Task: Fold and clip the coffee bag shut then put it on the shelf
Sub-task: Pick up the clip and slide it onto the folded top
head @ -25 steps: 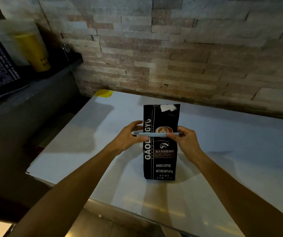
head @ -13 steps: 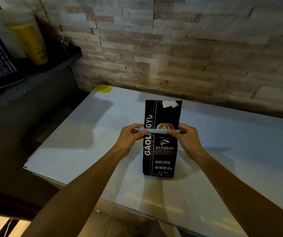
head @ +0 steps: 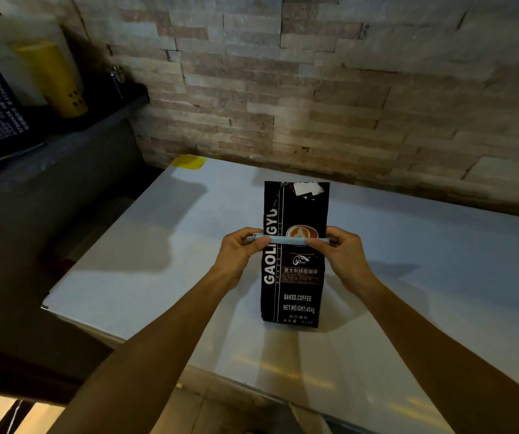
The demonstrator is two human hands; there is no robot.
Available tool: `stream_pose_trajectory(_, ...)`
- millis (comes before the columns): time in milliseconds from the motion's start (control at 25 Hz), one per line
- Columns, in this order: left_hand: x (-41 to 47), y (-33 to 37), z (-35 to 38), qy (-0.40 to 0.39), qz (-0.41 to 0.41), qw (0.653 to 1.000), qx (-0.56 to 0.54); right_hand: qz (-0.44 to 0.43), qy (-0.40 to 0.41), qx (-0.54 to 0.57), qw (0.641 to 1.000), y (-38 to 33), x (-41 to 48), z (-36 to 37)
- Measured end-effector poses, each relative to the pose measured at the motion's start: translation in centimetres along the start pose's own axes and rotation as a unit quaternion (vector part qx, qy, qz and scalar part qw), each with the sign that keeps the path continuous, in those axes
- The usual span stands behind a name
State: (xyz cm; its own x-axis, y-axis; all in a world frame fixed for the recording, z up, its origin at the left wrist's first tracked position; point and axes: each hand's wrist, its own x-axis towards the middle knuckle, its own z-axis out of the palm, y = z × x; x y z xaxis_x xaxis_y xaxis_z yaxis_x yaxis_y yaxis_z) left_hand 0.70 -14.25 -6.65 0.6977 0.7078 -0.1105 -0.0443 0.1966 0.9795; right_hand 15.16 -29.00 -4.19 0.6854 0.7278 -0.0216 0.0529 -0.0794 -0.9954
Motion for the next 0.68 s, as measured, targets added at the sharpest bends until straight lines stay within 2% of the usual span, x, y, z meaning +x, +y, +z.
stream_pose_trajectory(200,-0.1,0.3,0.4,0.004,0.007,1.000,0.019,-0.003,0.015,0.001,1.000,-0.1,-0.1,-0.1)
stream_pose_trajectory(360,-0.2,0.4,0.6,0.014,0.053,0.994,0.097,-0.011,0.043,-0.006,0.999,0.2,-0.1,0.1)
stream_pose_trajectory(520,-0.1,0.8,0.8,0.010,0.132,0.972,0.196,-0.064,0.043,-0.071,0.994,0.3,-0.1,0.2)
stream_pose_trajectory(680,-0.2,1.2,0.3,-0.028,0.196,0.936,0.291,-0.110,-0.016,-0.090,0.990,0.8,-0.1,-0.3)
